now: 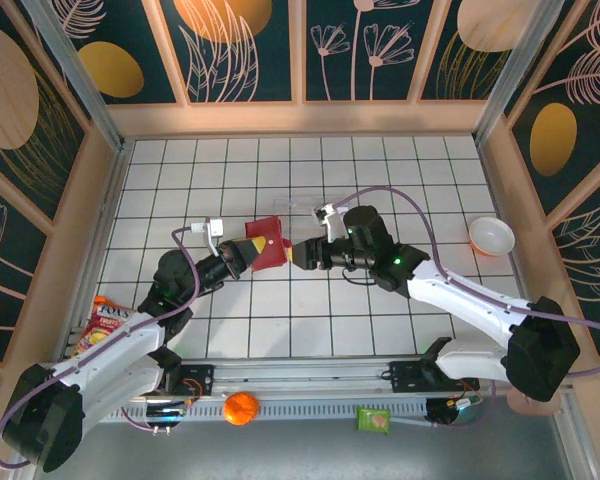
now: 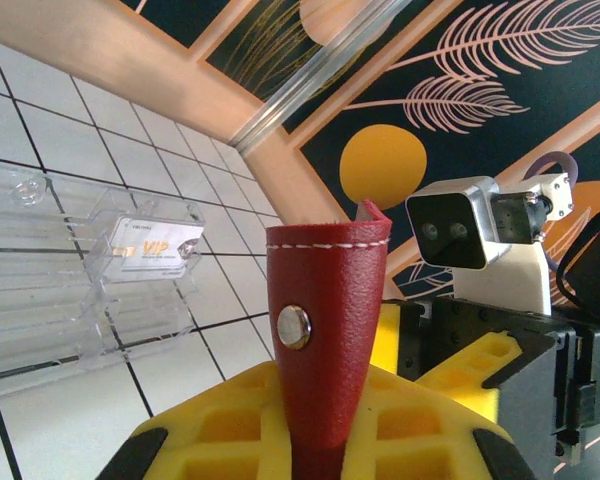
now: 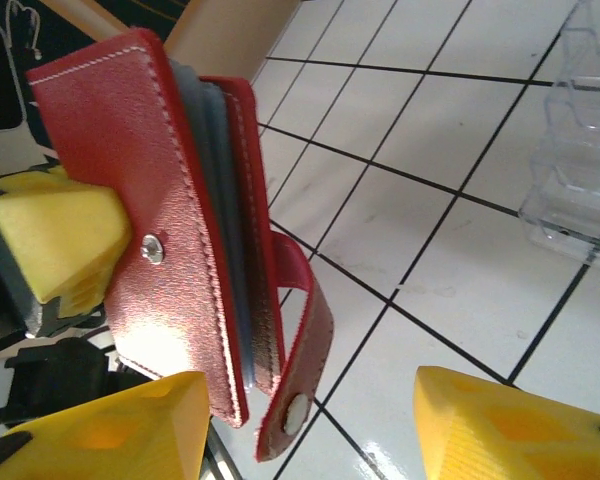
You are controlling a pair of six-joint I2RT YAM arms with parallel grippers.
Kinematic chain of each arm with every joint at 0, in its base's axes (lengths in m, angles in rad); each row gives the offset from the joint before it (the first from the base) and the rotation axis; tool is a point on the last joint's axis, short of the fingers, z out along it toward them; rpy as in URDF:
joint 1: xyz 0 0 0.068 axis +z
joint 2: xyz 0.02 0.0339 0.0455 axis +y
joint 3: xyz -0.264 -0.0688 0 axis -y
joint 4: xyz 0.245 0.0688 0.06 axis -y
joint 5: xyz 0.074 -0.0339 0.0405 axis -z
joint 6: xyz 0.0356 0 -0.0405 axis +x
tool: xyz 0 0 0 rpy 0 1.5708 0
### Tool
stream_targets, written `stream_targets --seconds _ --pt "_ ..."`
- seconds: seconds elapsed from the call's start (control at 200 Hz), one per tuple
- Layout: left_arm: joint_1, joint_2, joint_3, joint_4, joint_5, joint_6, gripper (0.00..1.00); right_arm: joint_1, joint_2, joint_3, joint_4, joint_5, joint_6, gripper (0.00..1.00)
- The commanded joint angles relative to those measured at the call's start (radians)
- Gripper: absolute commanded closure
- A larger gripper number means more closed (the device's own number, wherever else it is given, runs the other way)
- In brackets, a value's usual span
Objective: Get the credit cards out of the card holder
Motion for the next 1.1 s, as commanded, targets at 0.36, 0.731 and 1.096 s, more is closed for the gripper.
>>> stream_targets --seconds 0.36,0.731,1.096 --pt "0.001 -0.009 0.024 0.061 0.023 0.001 1.0 0.019 0.028 -0.004 0.066 -0.022 -0.003 0.73" --pt "0.001 0.064 0.03 -0.044 0.011 -0.009 1.0 0.03 -0.002 -0.001 -0.156 0.138 0.05 1.0" --pt "-0.056 0.367 0.059 -0.26 0.085 -0.023 0.76 0.093 -0.116 -0.123 -0.268 0.221 0.196 1.0"
